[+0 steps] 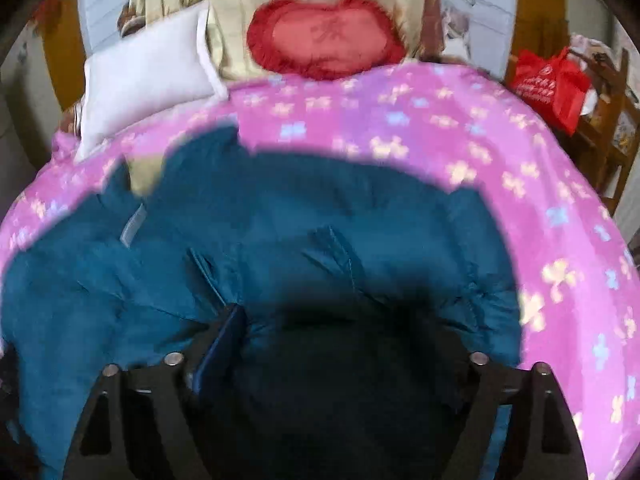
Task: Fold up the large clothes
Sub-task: 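Move both tools to the jacket hem and grasp it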
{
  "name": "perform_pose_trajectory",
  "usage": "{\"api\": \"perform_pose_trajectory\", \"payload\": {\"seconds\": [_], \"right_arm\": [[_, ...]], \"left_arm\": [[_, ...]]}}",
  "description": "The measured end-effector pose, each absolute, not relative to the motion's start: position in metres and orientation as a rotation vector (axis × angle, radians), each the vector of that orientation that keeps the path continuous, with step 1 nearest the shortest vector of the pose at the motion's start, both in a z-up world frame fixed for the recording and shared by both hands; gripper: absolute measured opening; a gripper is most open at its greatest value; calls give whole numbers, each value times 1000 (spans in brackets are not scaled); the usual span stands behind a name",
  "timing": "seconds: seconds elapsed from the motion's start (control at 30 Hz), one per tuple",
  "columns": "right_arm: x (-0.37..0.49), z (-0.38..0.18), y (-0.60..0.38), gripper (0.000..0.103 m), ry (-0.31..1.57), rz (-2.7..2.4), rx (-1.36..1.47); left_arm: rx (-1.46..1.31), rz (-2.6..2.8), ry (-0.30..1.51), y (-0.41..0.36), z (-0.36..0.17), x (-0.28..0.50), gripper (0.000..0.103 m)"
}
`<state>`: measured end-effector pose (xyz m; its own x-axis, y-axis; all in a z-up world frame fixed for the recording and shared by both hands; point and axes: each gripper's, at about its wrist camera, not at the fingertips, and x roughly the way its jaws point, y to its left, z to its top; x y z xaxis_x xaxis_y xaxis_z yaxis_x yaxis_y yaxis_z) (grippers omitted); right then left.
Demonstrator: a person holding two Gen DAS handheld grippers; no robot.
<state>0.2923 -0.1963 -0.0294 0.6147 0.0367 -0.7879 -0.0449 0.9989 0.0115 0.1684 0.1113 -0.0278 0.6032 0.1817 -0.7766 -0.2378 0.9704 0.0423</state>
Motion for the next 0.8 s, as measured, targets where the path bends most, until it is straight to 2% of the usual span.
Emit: {"api": "perform_pose_trajectory", "payload": {"seconds": [0.1, 0.17, 0.23, 0.33, 0.43, 0.5, 0.63, 0.8], "right_arm": [[285, -17, -198, 83, 908, 14, -5], [276, -1, -189, 83, 844, 8, -11], [254, 23, -176, 83, 739, 62, 11], [231, 36, -144, 83, 693, 155, 17], [226, 19, -114, 88, 758, 229, 27], [233, -14, -97, 90, 858, 220, -34], [234, -34, -100, 102, 851, 202, -30], [226, -16, -106, 102, 866, 196, -50]], "left_arm": [[-135, 218, 919, 121, -31, 170, 76], [-182, 194, 932, 126, -32, 170, 80], [-178, 194, 921, 123, -32, 168, 80], [-176, 205, 897, 120, -31, 164, 80], [-199, 210, 881, 121, -30, 162, 80], [-209, 204, 870, 122, -28, 161, 80], [-211, 191, 876, 124, -28, 162, 80], [-229, 171, 873, 128, -19, 157, 80]]}}
